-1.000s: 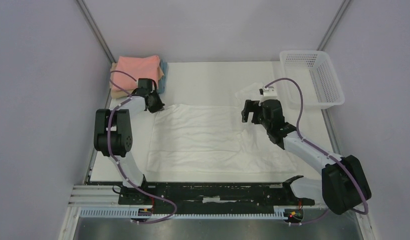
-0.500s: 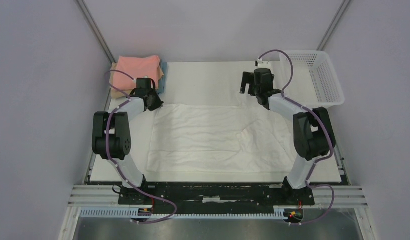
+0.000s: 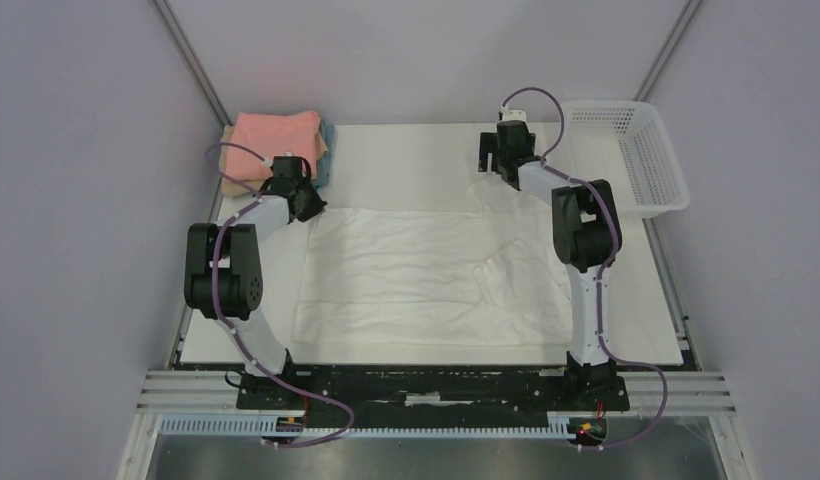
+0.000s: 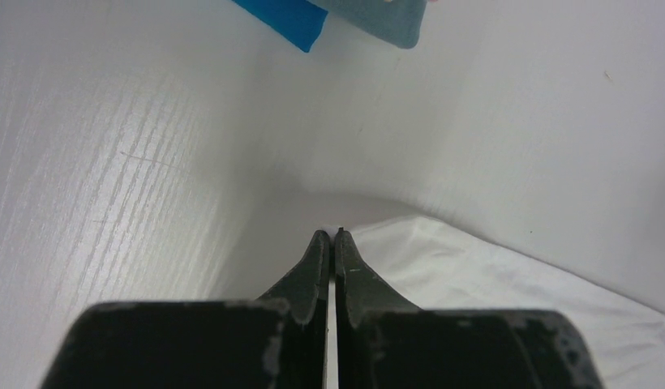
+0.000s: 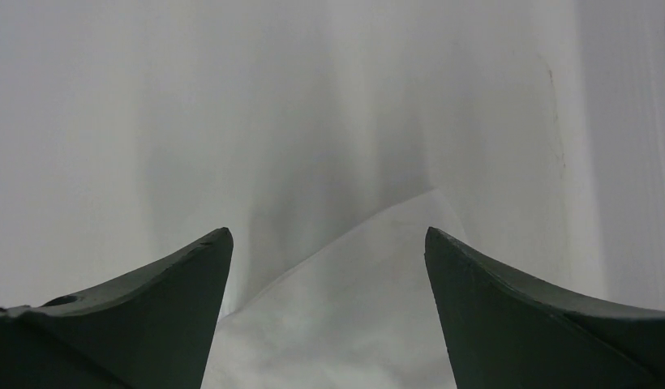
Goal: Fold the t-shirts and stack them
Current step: Grab the side of the flattened tshirt furthest away from the robot with both arms, then fold the other side of the tshirt into a rectangle
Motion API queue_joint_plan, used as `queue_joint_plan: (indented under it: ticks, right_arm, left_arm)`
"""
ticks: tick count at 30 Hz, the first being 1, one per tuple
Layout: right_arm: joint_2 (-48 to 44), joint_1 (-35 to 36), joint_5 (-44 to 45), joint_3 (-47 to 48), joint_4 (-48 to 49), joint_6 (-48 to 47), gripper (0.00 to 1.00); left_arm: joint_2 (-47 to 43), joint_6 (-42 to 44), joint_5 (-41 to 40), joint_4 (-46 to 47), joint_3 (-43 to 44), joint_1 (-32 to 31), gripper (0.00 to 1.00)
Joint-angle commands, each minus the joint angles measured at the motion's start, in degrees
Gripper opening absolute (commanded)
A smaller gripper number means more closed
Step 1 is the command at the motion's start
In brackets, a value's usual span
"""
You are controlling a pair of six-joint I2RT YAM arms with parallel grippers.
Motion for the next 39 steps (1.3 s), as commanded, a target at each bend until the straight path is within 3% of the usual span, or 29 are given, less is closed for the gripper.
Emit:
queue_joint_plan:
  ticks: [1,6,8,19,30,39]
  right_arm:
    - [2.55,-0.39,1.81,3.69,-4.05,-1.72,0.89]
    - [0.6,-0.37,3.26,-1.43,-4.53,1.08,0.82]
    - [0.04,-0.52,2.52,-3.24,-3.76,1.88,0.73]
    - [3.22,-1.12,-0.72,2.83,-2.32,1.88,0.0]
    - [-1.29,-2.01,-8.82,3.61,3.58,-0.61,0.0]
    - [-18.24,-1.71,-13.32,-22.24,13.89,2.03,0.0]
  left_arm:
    - [-1.34,-2.38,-2.67,1.26,0.06,-0.24,0.02]
    - [-1.42,-2.59,-2.64,1.23,0.17,-0.2,0.02]
    - [-1.47,-2.48,-2.86,1.19,0.08,-0.18,0.02]
    - [2.15,-2.05,-4.31,-1.02,6.13,-0.17,0.02]
    - [3.02,-1.34,-4.67,-2.04,10.42,-0.13,0.02]
    - [-2.63,-2.86,-0.62,-0.19,3.1,-0.2,0.02]
